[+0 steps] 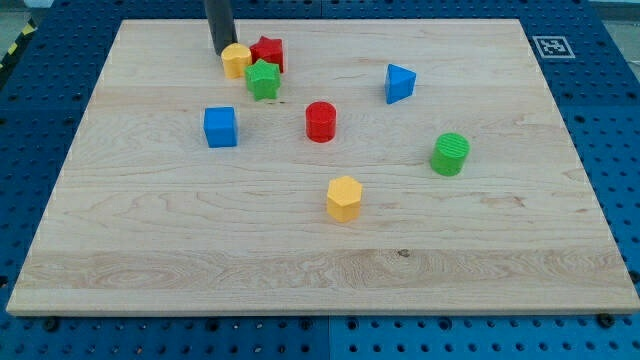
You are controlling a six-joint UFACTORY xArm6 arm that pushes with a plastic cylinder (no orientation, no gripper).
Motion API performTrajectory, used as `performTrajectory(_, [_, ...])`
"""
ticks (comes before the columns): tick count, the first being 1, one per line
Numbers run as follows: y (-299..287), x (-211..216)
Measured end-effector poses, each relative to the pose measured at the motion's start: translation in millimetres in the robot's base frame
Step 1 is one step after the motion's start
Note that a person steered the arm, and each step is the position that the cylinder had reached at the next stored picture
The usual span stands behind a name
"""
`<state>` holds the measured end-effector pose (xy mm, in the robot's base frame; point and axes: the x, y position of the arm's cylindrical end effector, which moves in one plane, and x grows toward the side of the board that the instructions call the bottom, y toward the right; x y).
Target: Push the yellow heart into the green star
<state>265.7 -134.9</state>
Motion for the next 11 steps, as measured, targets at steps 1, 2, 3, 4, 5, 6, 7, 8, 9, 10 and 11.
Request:
performTrajectory(1, [0, 11])
performTrajectory(2, [0, 24])
performTrajectory(3, [0, 17])
performTrajectory(4, [1, -6])
performTrajectory(5, [1, -1])
performTrajectory(6, [4, 23])
performTrajectory(7, [15, 39])
performTrajectory(8, [24, 49])
performTrajectory(9, [24, 50])
performTrajectory(10, [19, 74])
performTrajectory(11, [25, 93])
